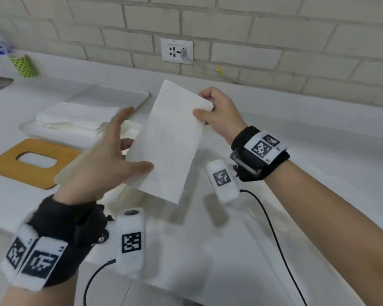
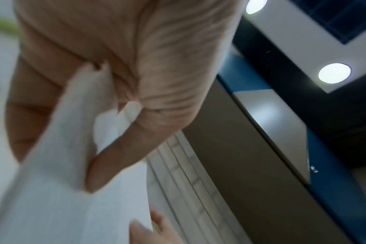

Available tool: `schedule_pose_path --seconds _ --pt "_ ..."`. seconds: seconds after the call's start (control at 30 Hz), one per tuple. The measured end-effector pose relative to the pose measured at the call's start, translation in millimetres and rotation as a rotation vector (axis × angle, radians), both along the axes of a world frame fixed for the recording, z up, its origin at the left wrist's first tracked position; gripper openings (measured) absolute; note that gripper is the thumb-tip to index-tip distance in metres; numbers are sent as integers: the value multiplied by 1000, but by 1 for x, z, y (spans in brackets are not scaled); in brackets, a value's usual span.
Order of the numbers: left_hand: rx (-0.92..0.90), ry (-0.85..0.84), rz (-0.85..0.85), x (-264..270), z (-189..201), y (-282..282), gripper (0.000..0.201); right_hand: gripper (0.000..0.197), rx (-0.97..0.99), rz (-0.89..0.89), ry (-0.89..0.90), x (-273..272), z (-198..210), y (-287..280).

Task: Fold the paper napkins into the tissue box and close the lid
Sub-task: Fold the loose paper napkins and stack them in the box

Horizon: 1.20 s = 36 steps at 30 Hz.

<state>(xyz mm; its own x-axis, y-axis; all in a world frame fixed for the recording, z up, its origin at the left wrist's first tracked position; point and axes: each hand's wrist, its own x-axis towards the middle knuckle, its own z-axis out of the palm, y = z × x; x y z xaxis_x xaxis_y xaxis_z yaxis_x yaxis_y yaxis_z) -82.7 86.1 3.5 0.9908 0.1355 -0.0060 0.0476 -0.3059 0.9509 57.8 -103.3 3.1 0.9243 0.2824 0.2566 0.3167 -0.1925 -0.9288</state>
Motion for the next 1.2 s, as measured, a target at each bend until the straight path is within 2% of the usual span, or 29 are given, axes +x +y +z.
schedule_pose_path --seconds 0.1,0.17,0.23,0.3,0.4,0.53,0.7,0.83,0.87,0.97,1.07,1.13,1.2 --pt "117 -36 172 -8 7 28 63 33 -112 60 -140 0 2 30" --pt "238 25 284 -8 2 42 37 38 -205 100 -185 0 -2 51" --pt "333 117 363 -7 -7 52 27 33 -311 129 -231 2 -10 71" --pt "411 213 385 -4 -17 59 28 29 -434 153 -241 9 -22 88" --pt "526 363 339 2 -30 63 33 35 -695 220 -173 22 -39 105" --pt "618 429 300 6 -34 59 40 31 -963 273 -176 32 -51 115" --pt "738 501 211 8 -26 53 40 29 -1023 274 -142 37 -54 123" --pt "1147 449 137 6 -29 41 30 27 -1085 364 -119 38 -51 122" --pt "1181 452 118 6 -30 39 27 25 -1095 382 -126 38 -51 122" --pt "1045 470 35 2 -28 34 28 25 -1163 414 -144 35 -53 118" --pt "1093 415 -65 0 -25 26 39 21 -1207 444 -230 27 -52 113" --pt "1095 420 -111 0 -25 23 44 13 -1169 422 -346 23 -48 110" --pt "1080 462 -117 1 -25 22 46 24 -1145 454 -490 19 -45 110"
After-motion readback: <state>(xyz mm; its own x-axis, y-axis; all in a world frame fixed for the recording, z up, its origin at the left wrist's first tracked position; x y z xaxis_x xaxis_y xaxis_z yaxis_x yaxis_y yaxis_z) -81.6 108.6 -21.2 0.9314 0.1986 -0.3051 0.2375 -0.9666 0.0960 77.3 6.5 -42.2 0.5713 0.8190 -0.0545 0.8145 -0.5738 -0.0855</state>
